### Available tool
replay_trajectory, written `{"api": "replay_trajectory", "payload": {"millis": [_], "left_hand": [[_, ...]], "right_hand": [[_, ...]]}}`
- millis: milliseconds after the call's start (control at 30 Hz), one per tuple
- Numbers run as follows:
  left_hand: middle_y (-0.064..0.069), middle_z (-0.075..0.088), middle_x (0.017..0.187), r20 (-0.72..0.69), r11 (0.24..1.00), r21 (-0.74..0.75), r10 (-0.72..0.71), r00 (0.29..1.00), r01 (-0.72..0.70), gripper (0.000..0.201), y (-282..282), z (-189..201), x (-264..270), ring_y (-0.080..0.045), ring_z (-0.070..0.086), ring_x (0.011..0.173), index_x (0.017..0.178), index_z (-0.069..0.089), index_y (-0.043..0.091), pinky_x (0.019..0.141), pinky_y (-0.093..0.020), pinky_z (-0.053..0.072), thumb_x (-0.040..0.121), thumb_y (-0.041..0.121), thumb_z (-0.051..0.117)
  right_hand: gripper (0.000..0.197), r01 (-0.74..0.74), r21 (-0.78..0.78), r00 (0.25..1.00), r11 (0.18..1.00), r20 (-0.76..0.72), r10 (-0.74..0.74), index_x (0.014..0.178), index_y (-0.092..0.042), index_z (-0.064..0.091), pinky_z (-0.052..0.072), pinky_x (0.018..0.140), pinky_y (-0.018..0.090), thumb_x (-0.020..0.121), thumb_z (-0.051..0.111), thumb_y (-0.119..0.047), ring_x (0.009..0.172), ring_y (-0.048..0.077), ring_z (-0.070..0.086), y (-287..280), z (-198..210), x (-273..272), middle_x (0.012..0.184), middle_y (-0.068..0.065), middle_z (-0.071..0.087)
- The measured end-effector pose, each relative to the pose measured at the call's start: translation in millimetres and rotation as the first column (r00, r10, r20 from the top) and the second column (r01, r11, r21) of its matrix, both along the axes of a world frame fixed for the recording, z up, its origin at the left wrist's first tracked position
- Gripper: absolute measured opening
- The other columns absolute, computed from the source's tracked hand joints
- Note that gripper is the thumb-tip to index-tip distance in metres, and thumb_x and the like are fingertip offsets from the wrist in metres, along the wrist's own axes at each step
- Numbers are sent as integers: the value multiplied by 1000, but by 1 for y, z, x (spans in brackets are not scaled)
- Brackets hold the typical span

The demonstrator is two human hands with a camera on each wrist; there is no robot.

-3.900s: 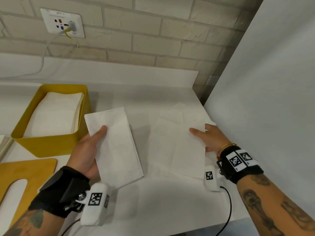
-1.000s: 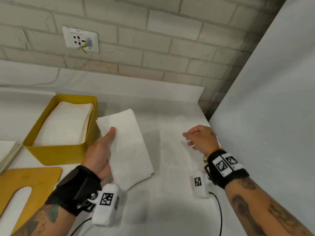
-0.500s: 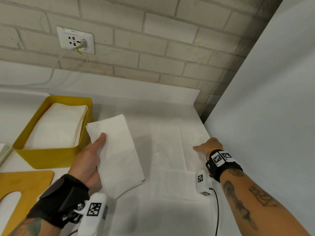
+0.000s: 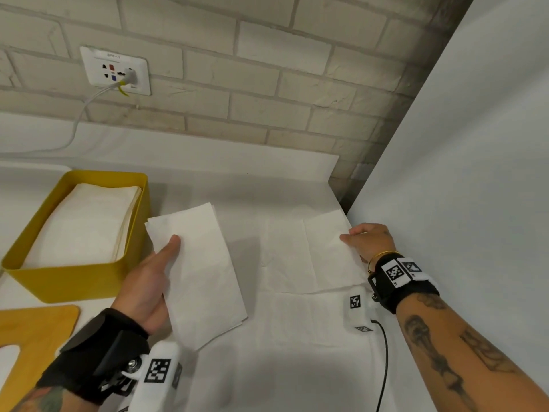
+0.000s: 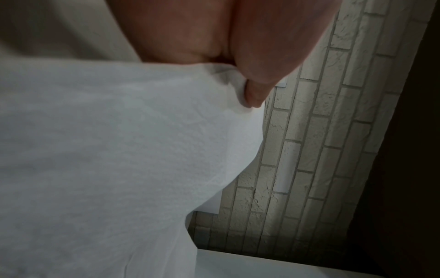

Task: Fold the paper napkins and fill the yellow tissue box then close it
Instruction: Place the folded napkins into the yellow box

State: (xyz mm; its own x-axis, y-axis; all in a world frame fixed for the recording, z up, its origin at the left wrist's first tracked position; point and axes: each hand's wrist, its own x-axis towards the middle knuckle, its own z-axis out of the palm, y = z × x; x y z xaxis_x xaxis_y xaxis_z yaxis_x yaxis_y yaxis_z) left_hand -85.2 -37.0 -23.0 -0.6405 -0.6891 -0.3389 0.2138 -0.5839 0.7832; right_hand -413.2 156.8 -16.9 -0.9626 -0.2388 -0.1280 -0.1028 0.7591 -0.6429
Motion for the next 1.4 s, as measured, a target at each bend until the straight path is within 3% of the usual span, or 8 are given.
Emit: {"api": "replay_trajectory", "payload": {"millis": [200, 433, 567, 667, 867, 1067, 1267, 1400], "left_hand": [[-4, 79, 103, -9, 1000, 1, -14, 1000, 14, 21, 3, 1, 0, -19, 77, 85, 117, 65, 22, 80, -44, 52, 104, 29, 51], [-4, 78, 107, -5, 1000, 2, 2, 1000, -2, 22, -1, 2, 3, -20, 77, 89, 117, 66, 22, 81, -45, 53, 103, 30, 52], [-4, 78, 105, 2, 1000, -6, -6, 1000, 6, 21, 0, 1, 2, -22, 75, 93, 116, 66, 23, 84, -45, 53, 103, 30, 51], [-6, 77, 110, 1, 1000, 16, -1, 1000, 1, 23, 0, -1, 5, -23, 75, 96, 119, 65, 21, 88, -46, 53, 103, 31, 52], [-9, 77, 110, 5, 998, 57, 15, 1000, -15, 25, -1, -5, 11, -24, 76, 93, 120, 66, 17, 83, -46, 53, 103, 30, 52], [-10, 76, 113, 24, 997, 77, 24, 999, -25, 27, -3, -6, 12, -28, 73, 103, 122, 66, 15, 89, -47, 53, 103, 30, 53], [-10, 76, 112, 26, 996, 84, 37, 999, -39, 26, -6, -10, 13, -26, 75, 100, 120, 67, 14, 89, -46, 54, 103, 29, 54], [-10, 75, 116, 22, 995, 92, 27, 999, -29, 29, -4, -13, 12, -29, 72, 108, 124, 65, 15, 94, -48, 53, 103, 30, 54]], "right_hand": [[13, -151, 65, 975, 986, -157, 160, 96, -12, 68, 41, 90, 26, 91, 72, -23, 101, 26, 60, -1, 26, 5, 106, 6, 63], [10, -490, -171, 864, 855, -225, 450, 90, -22, 66, 44, 70, 19, 90, 75, -25, 74, 5, 60, -13, 100, 46, 79, -9, 70], [11, -533, -330, 829, 779, -22, 558, 89, -23, 63, 52, 83, 37, 93, 71, -17, 81, 19, 67, -29, 99, 60, 87, 0, 77], [12, -459, -348, 860, 818, 57, 507, 88, -22, 62, 55, 88, 46, 94, 70, -15, 79, 25, 69, -40, 75, 64, 89, 8, 77], [7, -407, -215, 879, 888, 172, 445, 90, -22, 67, 55, 98, 48, 89, 74, -21, 98, 33, 71, -54, 14, 71, 100, 10, 76], [24, -516, 6, 856, 856, 23, 516, 104, -21, 60, 46, 75, 21, 87, 77, -26, 99, 17, 61, -68, 1, 88, 107, -3, 64], [18, -675, 376, 612, 635, -195, 766, 101, -18, 68, 45, 98, 37, 89, 70, -31, 115, 20, 51, -72, -2, 134, 120, -1, 55], [35, -642, 524, 620, 560, -77, 781, 116, -13, 65, 47, 93, 33, 93, 62, -39, 113, 25, 56, -82, -5, 152, 123, 3, 57]]}}
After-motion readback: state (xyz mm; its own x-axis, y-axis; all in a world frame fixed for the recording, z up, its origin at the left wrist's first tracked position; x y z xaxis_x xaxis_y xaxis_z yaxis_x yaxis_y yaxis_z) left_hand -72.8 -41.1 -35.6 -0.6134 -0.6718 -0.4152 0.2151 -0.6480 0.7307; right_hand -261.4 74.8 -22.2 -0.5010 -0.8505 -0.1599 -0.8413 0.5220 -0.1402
